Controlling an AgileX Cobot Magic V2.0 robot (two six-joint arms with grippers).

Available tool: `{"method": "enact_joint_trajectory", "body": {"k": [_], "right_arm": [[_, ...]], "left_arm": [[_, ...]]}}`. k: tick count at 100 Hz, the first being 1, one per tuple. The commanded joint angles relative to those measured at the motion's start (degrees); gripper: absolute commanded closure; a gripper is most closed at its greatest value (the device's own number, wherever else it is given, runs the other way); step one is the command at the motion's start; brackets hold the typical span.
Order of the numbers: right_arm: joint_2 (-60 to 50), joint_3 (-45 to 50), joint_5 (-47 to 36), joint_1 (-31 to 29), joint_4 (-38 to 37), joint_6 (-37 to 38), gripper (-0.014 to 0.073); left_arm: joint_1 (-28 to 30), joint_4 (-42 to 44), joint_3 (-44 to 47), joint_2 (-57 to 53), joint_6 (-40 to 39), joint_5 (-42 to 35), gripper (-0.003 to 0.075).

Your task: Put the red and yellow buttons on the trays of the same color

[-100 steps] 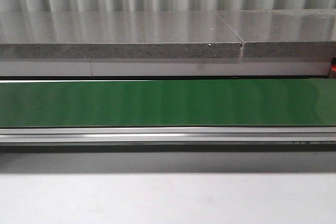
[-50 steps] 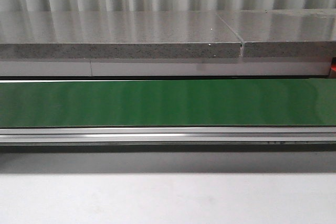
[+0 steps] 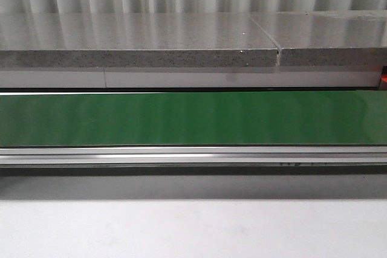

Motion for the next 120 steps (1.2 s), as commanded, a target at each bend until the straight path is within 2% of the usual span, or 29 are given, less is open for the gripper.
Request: {"method": "enact_joint_trajectory", "body": {"k": [1,11,23,33,45,63,75,91,120], "right_arm": [[-1.16,-1.36,-2.87,0.03,0.92,-0.76,0.0662],[-1.16,-1.36,-2.87,0.03,0.92,-0.76,0.0662],[-1.16,-1.36,-2.87,0.03,0.92,-0.76,0.0662],[-1.16,-1.36,-2.87,0.03,0.92,-0.76,0.0662],[-1.16,-1.36,-2.87,0.03,0.92,-0.76,0.0662],[-1.16,-1.36,-2.87,0.03,0.92,-0.76,0.0662],[-1.16,-1.36,-2.87,0.03,0.92,-0.76,0.0662],[-1.16,-1.36,-2.87,0.03,0.92,-0.76,0.0662],[-1.16,-1.36,-2.87,0.03,0.92,-0.76,0.0662]], "left_arm": [[-0.47,-0.42,-1.55,0.25,-0.16,-4.67,0.0111],[-0.35,-0.42,-1.55,0.25,-1.34,-4.08,0.0113],[1.3,2.49,-1.92,0.99,-10.06,-2.31,0.0113],[4.68,6.99,-3.45,3.19,-18.41,0.4,0.0113],[9.89,9.14,-6.19,6.91,-22.7,2.15,0.0113],[18.44,6.14,-9.52,14.53,-24.04,3.73,0.0113],[21.83,5.35,-9.77,20.32,-24.04,3.36,0.0113],[23.71,4.81,-10.28,29.61,-24.04,2.5,0.0113],[23.68,4.81,-14.21,43.25,-24.04,0.04,0.0113]]}}
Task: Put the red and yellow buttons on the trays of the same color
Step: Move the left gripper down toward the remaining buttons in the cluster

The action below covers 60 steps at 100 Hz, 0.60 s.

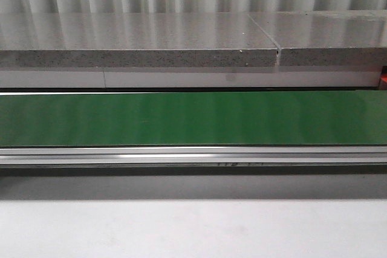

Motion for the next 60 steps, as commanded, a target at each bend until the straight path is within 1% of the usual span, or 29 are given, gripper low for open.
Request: {"method": "enact_joint_trajectory", "body": {"k": [1,29,60], "right_arm": [[-1.16,-1.36,-2.87,0.03,0.92,-0.76,0.0662],[-1.16,-1.36,-2.87,0.03,0.92,-0.76,0.0662],[-1.16,-1.36,-2.87,0.03,0.92,-0.76,0.0662]], "left_arm": [[0.19,-0.24,-3.3,2.39,-0.47,-4.22,0.0113],[3.13,-0.72,-6.91,10.89,-0.47,-4.25,0.0113],[3.13,-1.94,-9.57,17.61,-0.09,-5.05,0.0113]]}}
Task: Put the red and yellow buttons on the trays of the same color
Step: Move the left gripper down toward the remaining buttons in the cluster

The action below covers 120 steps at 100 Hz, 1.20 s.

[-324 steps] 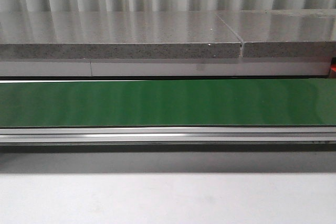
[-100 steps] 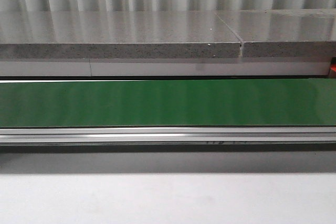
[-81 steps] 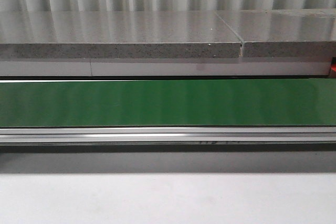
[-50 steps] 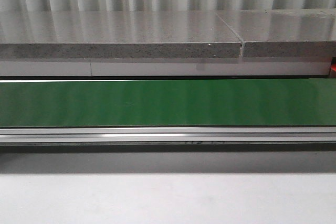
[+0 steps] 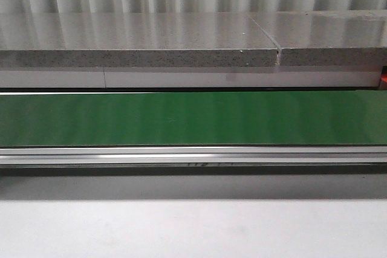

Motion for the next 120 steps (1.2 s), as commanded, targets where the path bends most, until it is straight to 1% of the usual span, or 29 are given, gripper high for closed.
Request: {"method": "enact_joint_trajectory", "body": {"k": [1,23,58,66,71,78,97,109,120], "right_arm": [[-1.16,-1.36,-2.87,0.03,0.92,-0.76,0.0662],[-1.16,-1.36,-2.83,0.03,0.92,-0.76,0.0662],[-1.16,-1.36,-2.61,0.03,0.92,-0.76,0.0662],[-1.16,-1.36,-2.61,0.03,0.92,-0.76,0.0662],[-1.16,-1.36,-2.61,0.03,0.92,-0.76,0.0662],[-1.16,-1.36,-2.61,0.03,0.92,-0.76,0.0662],[-1.16,-1.36,-2.61,0.03,0.92,-0.76,0.0662],[-1.16,-1.36,-2.61,0.03,0.92,-0.76,0.0662],[-1.16,-1.36,-2.61,0.03,0.92,-0.76,0.0662]], "left_arm": [[0.09,-0.37,-2.83,-0.31,-0.09,-3.37,0.0113],[0.09,-0.49,-5.04,3.36,0.34,-3.98,0.0113],[-0.01,-0.61,-5.17,7.37,0.44,-5.0,0.0113],[-0.01,-0.61,-5.17,7.37,0.79,-5.25,0.0132],[-0.01,-0.61,-5.17,7.37,0.84,-5.39,0.0169],[-0.01,-0.91,-5.17,7.37,0.84,-5.39,0.0254],[-0.01,-2.11,-5.17,7.37,1.38,-4.06,0.057],[-0.01,-2.76,-5.3,6.88,1.41,-2.8,0.0729],[-0.01,-2.9,-5.3,4.85,1.41,-2.16,0.0739]]}}
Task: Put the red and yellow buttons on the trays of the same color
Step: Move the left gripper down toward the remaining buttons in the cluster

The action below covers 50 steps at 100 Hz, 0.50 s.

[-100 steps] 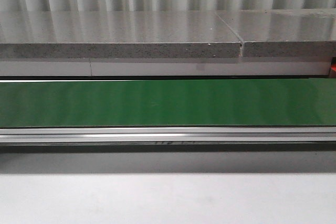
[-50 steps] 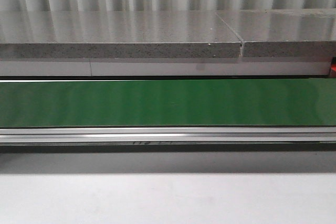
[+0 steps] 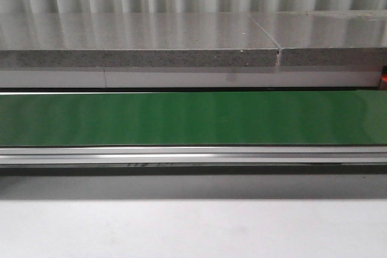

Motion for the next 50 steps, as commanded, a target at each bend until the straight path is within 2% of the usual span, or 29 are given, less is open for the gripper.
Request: {"method": "enact_joint_trajectory", "body": {"k": [1,26,50], "right_arm": [[-1.16,-1.36,-2.61,0.03,0.92,-0.76,0.0662],[-1.16,-1.36,-2.61,0.03,0.92,-0.76,0.0662],[-1.16,-1.36,-2.57,0.03,0.92,-0.76,0.0662]], "left_arm": [[-0.01,-0.71,-1.63,-4.08,-0.02,-1.02,0.0739],[-0.57,-0.71,-2.18,-15.3,2.93,-0.77,0.074],[-7.34,-0.8,-8.36,-20.78,10.67,6.29,0.074]]}}
